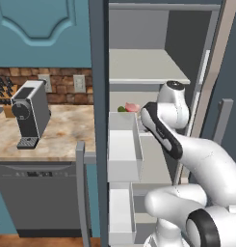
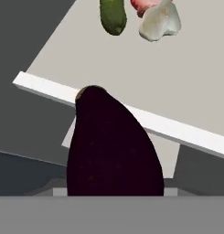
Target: Take the eggplant and garlic from the highest rack and move them to the second highest rack where the steak and cucumber are located, to maximize freezer space. Close the freezer door after rearranging.
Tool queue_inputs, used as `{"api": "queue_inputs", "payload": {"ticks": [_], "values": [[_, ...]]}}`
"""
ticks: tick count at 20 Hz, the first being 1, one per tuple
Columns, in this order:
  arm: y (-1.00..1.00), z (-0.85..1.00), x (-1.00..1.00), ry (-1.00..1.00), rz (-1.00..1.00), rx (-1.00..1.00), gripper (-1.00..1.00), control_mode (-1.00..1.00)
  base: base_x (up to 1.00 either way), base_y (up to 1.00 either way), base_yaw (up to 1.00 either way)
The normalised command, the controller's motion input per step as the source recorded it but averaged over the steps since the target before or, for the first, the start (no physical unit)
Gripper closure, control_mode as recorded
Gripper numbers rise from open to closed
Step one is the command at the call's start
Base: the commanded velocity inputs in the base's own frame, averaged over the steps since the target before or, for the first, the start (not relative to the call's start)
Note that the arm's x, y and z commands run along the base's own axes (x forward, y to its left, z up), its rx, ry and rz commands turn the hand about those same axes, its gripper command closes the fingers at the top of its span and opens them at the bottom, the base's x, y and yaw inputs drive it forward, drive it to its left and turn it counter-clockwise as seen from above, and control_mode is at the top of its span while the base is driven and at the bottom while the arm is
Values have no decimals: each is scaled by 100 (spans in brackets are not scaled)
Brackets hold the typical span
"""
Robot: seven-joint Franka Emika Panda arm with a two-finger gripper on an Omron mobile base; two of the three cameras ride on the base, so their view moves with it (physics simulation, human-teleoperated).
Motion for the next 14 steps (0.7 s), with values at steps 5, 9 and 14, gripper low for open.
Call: {"api": "queue_inputs", "payload": {"ticks": [5, 9, 14], "values": [[-6, -39, 45, 0, -11, 0, 100, -100, 0, 0, 0], [-4, -32, 48, 0, -10, 0, 100, -100, 0, 0, 0], [0, -30, 55, 0, -6, 0, 100, -100, 0, 0, 0]]}}
